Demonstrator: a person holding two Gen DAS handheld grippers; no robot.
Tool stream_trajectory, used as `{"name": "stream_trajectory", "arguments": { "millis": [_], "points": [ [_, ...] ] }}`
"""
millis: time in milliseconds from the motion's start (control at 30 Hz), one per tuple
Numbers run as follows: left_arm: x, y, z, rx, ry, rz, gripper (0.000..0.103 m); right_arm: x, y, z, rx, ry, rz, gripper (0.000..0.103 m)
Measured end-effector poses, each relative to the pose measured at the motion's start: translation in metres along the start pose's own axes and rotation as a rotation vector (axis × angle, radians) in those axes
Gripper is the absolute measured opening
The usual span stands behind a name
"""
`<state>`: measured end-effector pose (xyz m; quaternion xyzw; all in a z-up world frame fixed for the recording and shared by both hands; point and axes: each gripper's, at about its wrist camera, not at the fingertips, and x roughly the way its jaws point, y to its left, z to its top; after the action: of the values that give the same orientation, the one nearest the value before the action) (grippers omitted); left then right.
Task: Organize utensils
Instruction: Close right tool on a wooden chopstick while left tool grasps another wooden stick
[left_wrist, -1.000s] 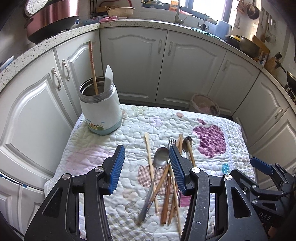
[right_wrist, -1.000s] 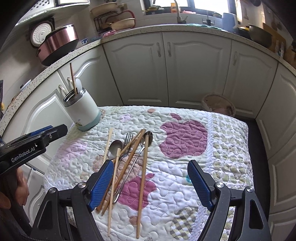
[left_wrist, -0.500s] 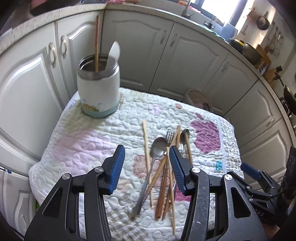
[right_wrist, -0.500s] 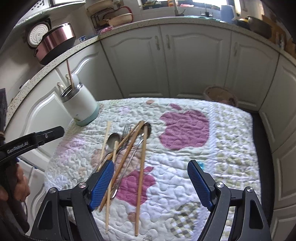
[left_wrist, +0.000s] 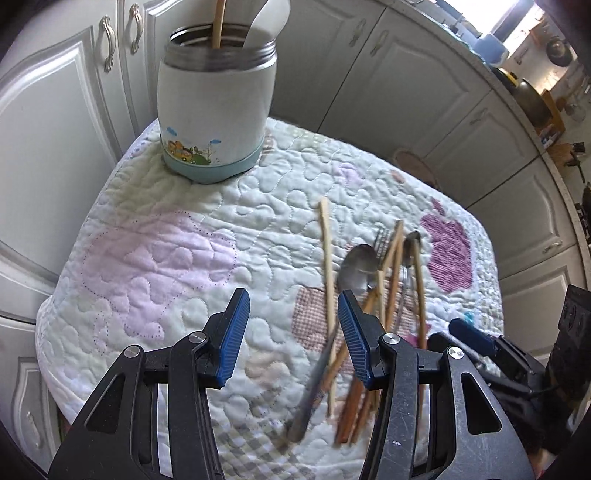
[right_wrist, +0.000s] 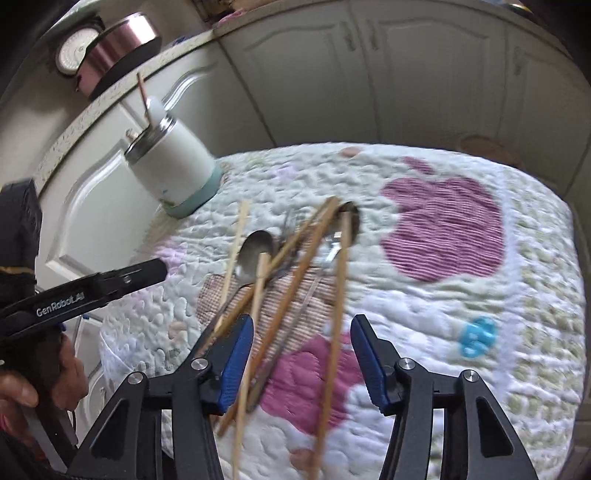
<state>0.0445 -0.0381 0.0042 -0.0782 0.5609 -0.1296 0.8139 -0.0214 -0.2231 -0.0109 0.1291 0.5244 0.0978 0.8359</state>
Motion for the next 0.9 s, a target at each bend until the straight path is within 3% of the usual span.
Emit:
{"name": "stream_trajectory", "arguments": {
  "millis": [267,433,500,567,600,633,900],
  "points": [
    [0.018,-0.001,0.022,-0.018,0.021,0.035,0.049,0.036,0.012,0.018,-0.011,0.044,0.044,0.043],
    [0.032,-0.005,0.034,-0.038,0.034,0.062,0.049,0.052,0.009,0.028,-0.002,0.067,0.069,0.029],
    [0.038,-0.008,0.039,-0.042,0.035,0.067,0.049,0.054,0.006,0.03,0.003,0.06,0.082,0.028],
    [0.044,-0.012,0.044,-0.041,0.033,0.079,0.049,0.052,0.001,0.031,0.009,0.049,0.09,0.02],
    [0.047,-0.015,0.046,-0.039,0.033,0.086,0.049,0.049,-0.002,0.031,0.014,0.048,0.094,0.009],
    [0.05,-0.016,0.048,-0.039,0.032,0.09,0.049,0.047,-0.006,0.031,0.019,0.047,0.099,0.007],
    [0.077,-0.034,0.067,-0.028,0.028,0.143,0.049,0.038,-0.025,0.024,0.033,0.055,0.126,0.007]
  ]
}}
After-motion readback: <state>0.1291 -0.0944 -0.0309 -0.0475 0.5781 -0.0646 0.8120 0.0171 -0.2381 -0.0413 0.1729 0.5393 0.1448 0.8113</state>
